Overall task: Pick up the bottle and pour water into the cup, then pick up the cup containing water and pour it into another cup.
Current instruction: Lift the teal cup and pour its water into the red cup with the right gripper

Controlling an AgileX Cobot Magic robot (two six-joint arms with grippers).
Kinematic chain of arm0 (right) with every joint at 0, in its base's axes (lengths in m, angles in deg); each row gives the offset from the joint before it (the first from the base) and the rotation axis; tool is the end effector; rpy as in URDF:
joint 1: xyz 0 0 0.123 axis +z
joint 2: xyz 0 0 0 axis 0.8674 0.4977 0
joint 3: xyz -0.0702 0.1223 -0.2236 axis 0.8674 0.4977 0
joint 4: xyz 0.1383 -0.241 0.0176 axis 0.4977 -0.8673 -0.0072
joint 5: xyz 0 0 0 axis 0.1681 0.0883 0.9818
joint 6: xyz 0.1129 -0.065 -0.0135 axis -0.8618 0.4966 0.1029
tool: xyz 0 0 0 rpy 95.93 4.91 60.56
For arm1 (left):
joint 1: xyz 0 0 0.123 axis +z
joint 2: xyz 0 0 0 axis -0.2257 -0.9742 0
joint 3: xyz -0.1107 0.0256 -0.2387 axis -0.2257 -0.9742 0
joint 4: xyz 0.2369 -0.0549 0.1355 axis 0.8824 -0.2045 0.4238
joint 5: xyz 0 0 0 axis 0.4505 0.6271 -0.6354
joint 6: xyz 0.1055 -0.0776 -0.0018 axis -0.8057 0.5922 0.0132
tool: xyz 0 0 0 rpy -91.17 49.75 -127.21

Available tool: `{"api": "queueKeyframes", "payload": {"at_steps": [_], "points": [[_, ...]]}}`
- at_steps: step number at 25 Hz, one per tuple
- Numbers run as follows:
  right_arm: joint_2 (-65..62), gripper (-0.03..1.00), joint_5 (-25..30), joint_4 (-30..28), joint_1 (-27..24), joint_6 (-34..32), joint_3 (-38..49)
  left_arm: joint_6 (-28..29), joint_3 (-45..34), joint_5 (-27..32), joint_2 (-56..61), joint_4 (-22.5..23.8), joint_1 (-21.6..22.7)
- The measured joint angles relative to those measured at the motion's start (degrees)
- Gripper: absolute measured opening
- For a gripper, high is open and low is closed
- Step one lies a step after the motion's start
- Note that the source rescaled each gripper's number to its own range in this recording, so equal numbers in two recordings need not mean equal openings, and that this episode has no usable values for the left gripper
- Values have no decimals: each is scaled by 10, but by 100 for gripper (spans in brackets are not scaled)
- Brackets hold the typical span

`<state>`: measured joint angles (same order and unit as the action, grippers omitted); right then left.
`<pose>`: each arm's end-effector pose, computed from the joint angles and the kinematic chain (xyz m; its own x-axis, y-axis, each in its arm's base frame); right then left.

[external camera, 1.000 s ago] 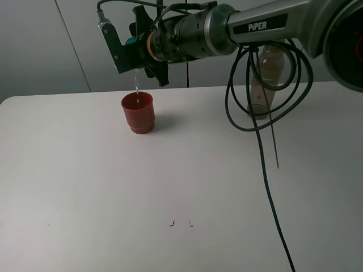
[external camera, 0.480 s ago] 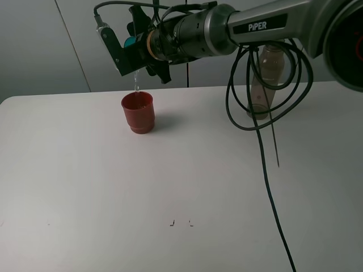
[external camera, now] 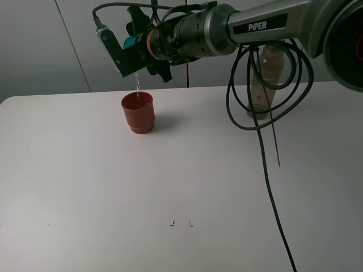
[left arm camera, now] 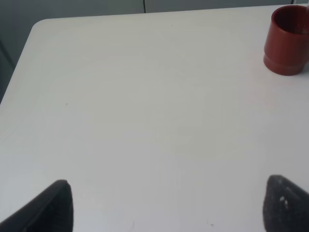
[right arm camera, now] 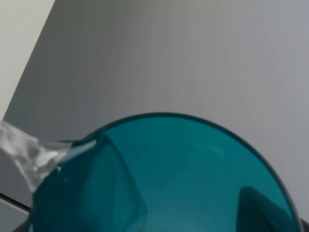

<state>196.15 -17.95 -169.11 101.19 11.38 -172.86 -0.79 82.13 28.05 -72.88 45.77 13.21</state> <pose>0.4540 0.3570 0.1535 0.5227 -0.8284 0.2013 -0.2400 -0.3695 -0.8977 0.0723 0.0026 0.2726 -0.4694 0.0086 -0.8829 -0.0148 0.9997 0.0176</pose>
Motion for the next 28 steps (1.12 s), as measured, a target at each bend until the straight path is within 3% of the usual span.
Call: {"api": "queueKeyframes", "payload": {"at_steps": [14, 28], "points": [[0, 9, 0, -81, 0, 0, 0, 0, 0, 0, 0, 0, 0], [0, 9, 3, -93, 0, 0, 0, 0, 0, 0, 0, 0, 0]]}}
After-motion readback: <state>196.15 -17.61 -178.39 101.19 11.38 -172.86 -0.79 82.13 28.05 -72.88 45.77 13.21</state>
